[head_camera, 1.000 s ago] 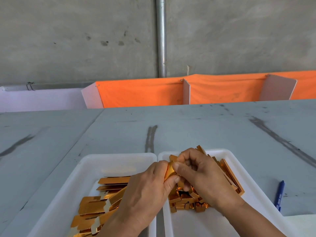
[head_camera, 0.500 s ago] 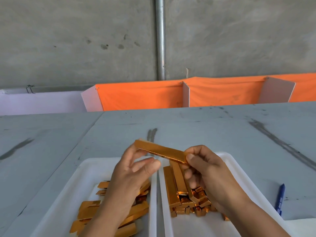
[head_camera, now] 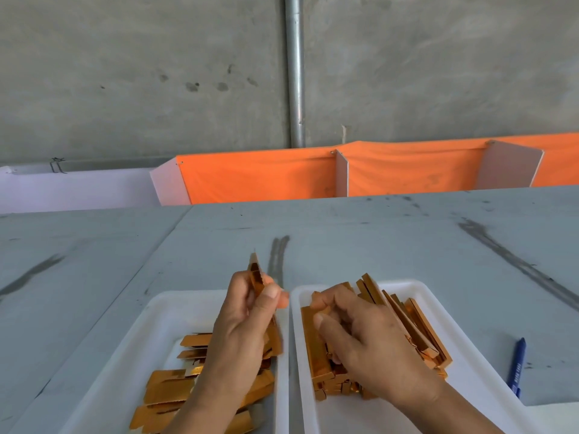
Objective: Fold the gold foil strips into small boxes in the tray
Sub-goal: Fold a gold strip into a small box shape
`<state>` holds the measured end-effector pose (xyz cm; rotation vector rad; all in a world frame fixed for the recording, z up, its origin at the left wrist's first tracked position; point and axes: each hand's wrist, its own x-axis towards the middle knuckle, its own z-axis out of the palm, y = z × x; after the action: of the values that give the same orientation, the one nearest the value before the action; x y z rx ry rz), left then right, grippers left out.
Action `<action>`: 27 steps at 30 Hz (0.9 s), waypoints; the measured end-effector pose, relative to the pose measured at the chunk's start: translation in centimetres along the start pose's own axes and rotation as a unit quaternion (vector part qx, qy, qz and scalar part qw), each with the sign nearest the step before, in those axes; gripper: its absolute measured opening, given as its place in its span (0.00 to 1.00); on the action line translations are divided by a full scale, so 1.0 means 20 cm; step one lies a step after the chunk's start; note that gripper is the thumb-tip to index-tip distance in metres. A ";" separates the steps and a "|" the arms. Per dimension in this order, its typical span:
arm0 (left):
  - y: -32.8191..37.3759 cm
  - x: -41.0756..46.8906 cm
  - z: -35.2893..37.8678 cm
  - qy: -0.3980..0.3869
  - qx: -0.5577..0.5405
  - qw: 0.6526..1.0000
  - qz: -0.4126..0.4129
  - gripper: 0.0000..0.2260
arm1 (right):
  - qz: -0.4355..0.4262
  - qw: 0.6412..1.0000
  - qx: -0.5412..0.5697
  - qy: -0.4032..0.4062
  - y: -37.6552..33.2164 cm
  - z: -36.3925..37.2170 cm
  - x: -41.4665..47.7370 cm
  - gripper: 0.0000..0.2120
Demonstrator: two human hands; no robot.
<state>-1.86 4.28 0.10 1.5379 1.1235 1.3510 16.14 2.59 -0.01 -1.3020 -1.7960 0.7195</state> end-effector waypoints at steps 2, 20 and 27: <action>0.00 -0.01 0.01 0.015 0.070 0.997 0.014 0.14 | -0.036 0.999 -0.019 0.029 0.01 0.00 0.00 0.05; -0.07 -0.04 0.10 -0.045 0.345 0.934 0.082 0.23 | 0.012 0.987 0.147 0.064 -0.01 0.01 0.01 0.11; -0.09 -0.01 0.11 -0.035 0.425 0.903 0.062 0.17 | -0.040 0.989 0.003 0.142 0.04 0.03 0.01 0.06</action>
<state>0.05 4.57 -1.99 2.2728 1.7176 0.8843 16.03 3.10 -0.82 -1.2513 -1.6037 0.4694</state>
